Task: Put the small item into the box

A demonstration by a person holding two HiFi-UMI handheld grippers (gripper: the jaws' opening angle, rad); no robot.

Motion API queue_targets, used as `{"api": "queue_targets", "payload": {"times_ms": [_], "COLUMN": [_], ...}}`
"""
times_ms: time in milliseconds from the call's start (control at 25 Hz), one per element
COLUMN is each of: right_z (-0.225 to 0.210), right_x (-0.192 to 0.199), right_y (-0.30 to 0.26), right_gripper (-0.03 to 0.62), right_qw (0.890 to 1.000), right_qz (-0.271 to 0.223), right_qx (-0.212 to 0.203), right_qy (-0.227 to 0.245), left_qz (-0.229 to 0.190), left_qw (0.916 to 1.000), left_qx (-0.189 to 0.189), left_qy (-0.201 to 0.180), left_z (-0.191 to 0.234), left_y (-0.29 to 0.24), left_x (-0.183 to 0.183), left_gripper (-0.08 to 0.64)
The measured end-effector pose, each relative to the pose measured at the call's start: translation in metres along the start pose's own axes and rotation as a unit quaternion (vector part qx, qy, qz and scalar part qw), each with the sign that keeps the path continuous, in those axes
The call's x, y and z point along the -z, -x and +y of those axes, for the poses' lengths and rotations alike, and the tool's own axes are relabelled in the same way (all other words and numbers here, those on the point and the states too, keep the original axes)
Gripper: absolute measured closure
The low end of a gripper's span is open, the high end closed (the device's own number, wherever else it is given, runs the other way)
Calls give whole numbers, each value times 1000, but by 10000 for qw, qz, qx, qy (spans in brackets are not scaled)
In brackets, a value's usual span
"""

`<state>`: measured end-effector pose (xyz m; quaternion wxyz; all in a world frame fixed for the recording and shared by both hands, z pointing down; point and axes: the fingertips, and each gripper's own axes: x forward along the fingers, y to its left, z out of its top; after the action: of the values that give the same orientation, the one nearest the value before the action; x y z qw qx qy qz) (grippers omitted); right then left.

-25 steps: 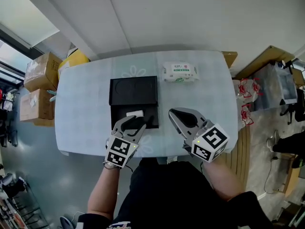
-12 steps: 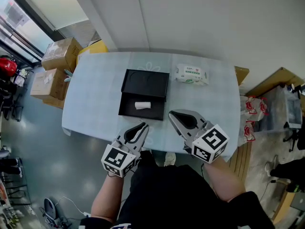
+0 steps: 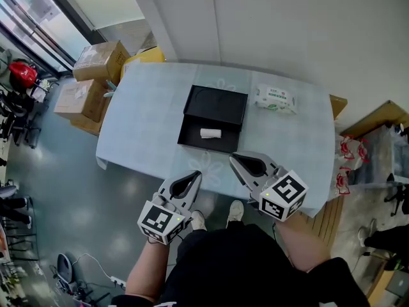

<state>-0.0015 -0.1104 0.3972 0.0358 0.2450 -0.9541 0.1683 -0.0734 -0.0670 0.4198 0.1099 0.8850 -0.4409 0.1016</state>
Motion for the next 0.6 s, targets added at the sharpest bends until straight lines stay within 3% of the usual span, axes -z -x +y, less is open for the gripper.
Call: {"api": "queue_targets", "payload": {"times_ms": [280, 600], "right_z": [39, 80], "right_x": [11, 21], "right_y": [-25, -31], "right_gripper": [583, 583], "right_qw": [9999, 9980], "right_qz": [50, 60], "right_qx": [161, 634], "right_qy": [-23, -2], "left_qz": [-138, -200], "left_qw": [9996, 9971], "left_qx": [260, 715], "left_qy": [-20, -155], "left_z": [16, 26], "left_y": [38, 70], "left_x": [5, 9], "left_gripper": [552, 552]}}
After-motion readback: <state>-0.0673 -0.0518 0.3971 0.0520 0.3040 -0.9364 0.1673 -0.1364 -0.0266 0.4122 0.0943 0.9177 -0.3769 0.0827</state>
